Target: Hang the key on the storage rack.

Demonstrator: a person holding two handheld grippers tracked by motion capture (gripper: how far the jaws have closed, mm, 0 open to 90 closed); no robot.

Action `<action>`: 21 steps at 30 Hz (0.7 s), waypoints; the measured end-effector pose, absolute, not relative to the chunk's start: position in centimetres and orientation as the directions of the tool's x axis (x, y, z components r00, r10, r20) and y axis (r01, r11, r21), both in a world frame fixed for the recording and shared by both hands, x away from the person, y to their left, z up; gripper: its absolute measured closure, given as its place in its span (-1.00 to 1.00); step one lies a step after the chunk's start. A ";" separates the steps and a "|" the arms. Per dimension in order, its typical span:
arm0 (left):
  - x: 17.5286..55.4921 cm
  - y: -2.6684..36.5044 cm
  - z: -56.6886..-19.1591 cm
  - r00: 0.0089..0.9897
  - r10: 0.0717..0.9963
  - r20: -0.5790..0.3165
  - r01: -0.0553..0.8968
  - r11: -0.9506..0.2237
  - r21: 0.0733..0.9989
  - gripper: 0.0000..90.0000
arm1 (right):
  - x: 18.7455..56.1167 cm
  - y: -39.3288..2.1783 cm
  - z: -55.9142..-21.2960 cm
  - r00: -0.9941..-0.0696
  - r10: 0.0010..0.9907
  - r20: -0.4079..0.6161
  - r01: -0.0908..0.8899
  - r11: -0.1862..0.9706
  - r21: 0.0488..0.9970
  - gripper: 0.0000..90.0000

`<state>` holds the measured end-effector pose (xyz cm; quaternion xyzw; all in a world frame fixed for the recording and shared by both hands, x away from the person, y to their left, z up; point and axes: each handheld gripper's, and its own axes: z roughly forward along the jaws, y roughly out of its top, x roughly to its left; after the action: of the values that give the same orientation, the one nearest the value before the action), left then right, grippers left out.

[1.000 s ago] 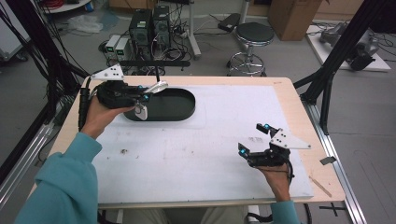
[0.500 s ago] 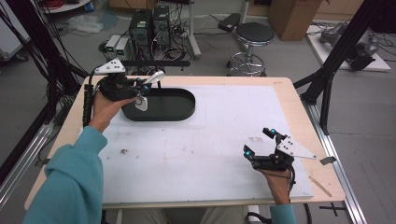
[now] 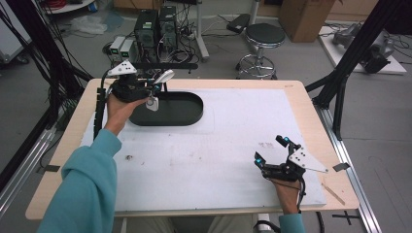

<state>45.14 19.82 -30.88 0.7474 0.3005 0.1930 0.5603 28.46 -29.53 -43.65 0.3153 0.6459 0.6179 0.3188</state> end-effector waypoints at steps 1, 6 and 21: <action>45.3 19.7 -31.1 0.745 0.665 -0.052 0.235 -0.190 0.953 0.65 | 28.4 -29.5 -43.7 -0.594 0.805 -0.014 0.019 0.031 0.999 -0.98; 46.0 19.4 -31.6 0.733 0.676 -0.077 0.249 -0.161 0.955 0.65 | 28.2 -29.7 -43.9 -0.584 0.811 -0.024 -0.006 0.025 1.000 -0.98; 47.6 19.3 -33.3 0.690 0.711 -0.136 0.288 -0.098 0.953 0.65 | 28.4 -30.0 -44.7 -0.560 0.829 -0.010 0.001 0.013 1.000 -0.98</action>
<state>47.61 19.30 -33.30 0.7175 0.3480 0.1842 0.5745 28.42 -30.02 -44.72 0.3299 0.6286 0.6203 0.3336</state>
